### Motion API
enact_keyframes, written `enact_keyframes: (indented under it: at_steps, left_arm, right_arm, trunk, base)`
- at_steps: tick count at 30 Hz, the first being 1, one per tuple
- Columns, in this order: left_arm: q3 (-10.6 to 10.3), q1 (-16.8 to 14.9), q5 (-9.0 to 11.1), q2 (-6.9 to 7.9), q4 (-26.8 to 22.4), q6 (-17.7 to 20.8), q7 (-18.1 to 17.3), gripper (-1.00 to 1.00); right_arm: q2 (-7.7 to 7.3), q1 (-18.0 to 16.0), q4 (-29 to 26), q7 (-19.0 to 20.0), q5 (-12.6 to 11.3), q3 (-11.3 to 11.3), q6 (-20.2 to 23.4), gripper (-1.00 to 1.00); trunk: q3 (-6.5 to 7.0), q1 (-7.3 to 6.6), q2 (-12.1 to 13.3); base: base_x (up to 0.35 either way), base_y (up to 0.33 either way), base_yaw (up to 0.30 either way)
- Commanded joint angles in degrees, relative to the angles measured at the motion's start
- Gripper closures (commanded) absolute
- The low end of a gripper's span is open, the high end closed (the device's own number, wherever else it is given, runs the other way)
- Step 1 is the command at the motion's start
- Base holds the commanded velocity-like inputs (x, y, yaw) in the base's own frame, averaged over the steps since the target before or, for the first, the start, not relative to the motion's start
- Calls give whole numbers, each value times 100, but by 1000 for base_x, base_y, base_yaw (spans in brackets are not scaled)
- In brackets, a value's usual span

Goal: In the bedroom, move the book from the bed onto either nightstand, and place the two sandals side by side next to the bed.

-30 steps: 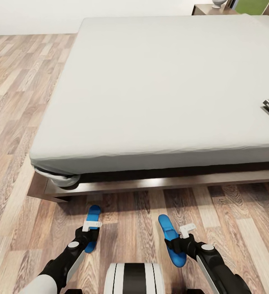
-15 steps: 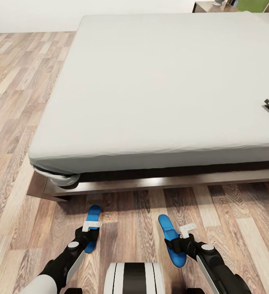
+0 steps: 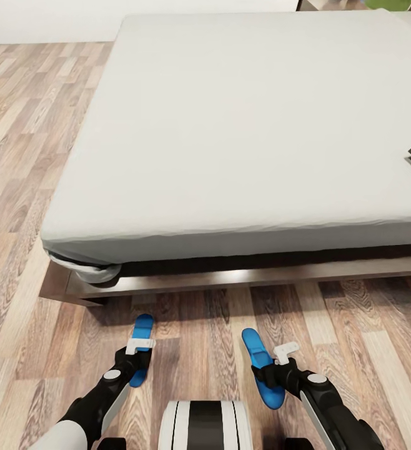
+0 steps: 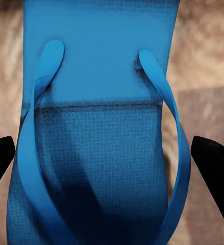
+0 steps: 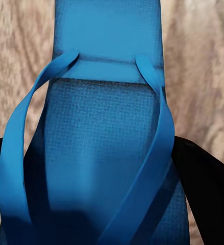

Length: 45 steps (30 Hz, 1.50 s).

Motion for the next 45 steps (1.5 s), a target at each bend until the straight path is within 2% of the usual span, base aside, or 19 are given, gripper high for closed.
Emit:
enact_keyframes:
  at_steps: [1,4,45]
  left_arm:
    - [-50,-3,60,7,-4,1,41,100]
    - [-52,-1,60,7,-4,1,41,100]
    - [-47,-79,69,-4,-39,19,37,100]
  right_arm:
    - [-4,-2,-8,5,-12,7,30,100]
    - [-4,-2,-8,5,-12,8,30,100]
    - [-22,6,-84,-5,-32,-22,4,100]
  trunk:
    - [-3,-1,-1]
    - [-69,7,-5]
    - [-69,4,-4]
  base:
    - [0,0,0]
    - [0,0,0]
    - [0,0,0]
